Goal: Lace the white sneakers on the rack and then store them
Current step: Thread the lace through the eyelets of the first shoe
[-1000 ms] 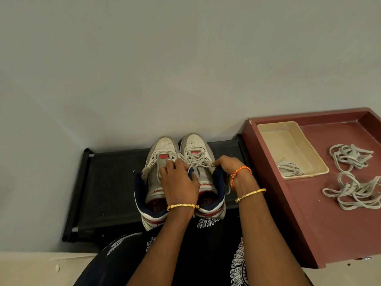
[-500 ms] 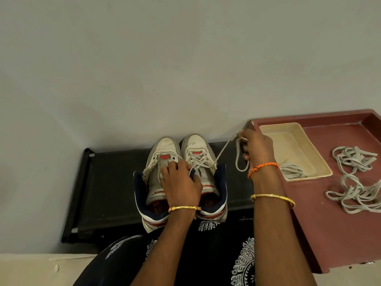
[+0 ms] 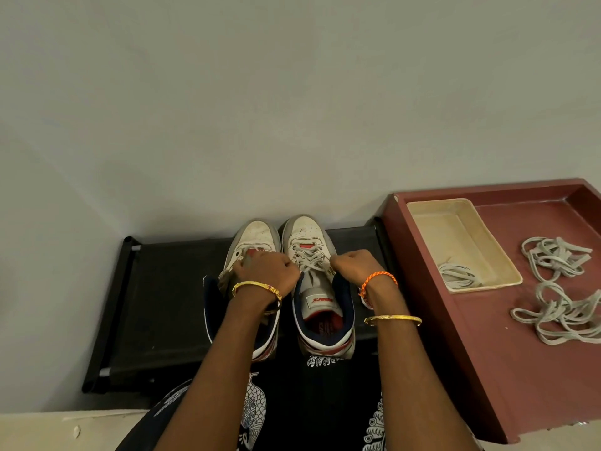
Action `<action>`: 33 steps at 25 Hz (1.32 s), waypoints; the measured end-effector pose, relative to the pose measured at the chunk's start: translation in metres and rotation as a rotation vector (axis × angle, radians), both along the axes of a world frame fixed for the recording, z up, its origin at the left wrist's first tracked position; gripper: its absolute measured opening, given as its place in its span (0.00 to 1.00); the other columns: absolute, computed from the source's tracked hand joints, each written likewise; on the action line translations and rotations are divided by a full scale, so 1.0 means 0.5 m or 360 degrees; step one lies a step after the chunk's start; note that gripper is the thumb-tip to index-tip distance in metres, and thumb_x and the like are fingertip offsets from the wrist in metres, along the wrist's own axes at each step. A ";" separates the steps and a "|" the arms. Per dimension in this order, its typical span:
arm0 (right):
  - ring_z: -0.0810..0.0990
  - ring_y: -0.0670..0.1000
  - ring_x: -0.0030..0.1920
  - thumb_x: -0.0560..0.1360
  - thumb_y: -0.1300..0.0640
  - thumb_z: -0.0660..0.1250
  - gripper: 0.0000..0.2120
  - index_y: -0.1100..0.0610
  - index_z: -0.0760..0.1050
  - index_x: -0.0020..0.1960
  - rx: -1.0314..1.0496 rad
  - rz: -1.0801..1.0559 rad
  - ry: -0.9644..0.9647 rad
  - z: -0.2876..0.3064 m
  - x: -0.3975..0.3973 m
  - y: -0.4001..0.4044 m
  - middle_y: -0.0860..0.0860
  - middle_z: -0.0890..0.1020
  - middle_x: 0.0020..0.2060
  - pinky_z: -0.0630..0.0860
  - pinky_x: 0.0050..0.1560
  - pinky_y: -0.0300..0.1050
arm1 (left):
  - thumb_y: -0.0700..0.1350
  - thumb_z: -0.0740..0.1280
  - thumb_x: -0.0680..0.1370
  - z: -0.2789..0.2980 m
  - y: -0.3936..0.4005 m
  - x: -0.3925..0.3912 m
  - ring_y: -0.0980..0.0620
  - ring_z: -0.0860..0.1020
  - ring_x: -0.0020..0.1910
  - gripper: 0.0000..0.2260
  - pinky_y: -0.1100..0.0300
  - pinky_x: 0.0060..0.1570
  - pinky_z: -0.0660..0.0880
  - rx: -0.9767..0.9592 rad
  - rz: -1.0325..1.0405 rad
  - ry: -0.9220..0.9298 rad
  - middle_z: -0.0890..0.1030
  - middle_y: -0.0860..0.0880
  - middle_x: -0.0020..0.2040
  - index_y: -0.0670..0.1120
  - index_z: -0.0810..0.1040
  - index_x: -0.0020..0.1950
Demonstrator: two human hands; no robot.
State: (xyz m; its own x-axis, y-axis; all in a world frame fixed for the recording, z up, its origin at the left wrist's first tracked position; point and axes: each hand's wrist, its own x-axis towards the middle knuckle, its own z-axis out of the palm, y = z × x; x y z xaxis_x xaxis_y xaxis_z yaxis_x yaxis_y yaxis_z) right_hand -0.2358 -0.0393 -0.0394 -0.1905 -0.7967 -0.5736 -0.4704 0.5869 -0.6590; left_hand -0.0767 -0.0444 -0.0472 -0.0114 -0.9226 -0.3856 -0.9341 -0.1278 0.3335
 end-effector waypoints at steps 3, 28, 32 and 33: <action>0.69 0.50 0.31 0.70 0.60 0.67 0.12 0.60 0.71 0.29 0.0016 -0.0133 -0.0005 -0.010 -0.007 -0.003 0.53 0.72 0.28 0.65 0.32 0.41 | 0.55 0.62 0.78 0.006 -0.006 0.023 0.44 0.65 0.68 0.14 0.43 0.68 0.55 0.0059 -0.0059 -0.0095 0.74 0.48 0.64 0.54 0.78 0.60; 0.82 0.42 0.35 0.78 0.73 0.55 0.13 0.58 0.72 0.49 -0.0927 -0.0288 -0.0594 0.139 -0.014 0.062 0.53 0.82 0.40 0.78 0.37 0.33 | 0.53 0.65 0.76 0.036 0.075 -0.008 0.48 0.76 0.52 0.12 0.55 0.55 0.72 -0.0407 0.0131 0.0170 0.83 0.48 0.49 0.49 0.82 0.54; 0.82 0.47 0.38 0.75 0.78 0.54 0.18 0.57 0.64 0.56 -0.0854 -0.0333 -0.0647 0.112 0.013 0.067 0.52 0.75 0.47 0.80 0.41 0.37 | 0.43 0.68 0.76 0.044 0.047 0.023 0.52 0.74 0.50 0.10 0.63 0.51 0.67 0.0031 0.0339 0.0700 0.81 0.46 0.55 0.44 0.82 0.56; 0.82 0.50 0.40 0.75 0.77 0.54 0.17 0.59 0.64 0.56 -0.0810 -0.0382 -0.0669 0.103 0.016 0.067 0.52 0.73 0.46 0.80 0.43 0.38 | 0.42 0.67 0.76 0.046 0.040 0.029 0.52 0.73 0.51 0.10 0.62 0.52 0.66 0.0095 0.0337 0.0706 0.80 0.46 0.57 0.44 0.81 0.57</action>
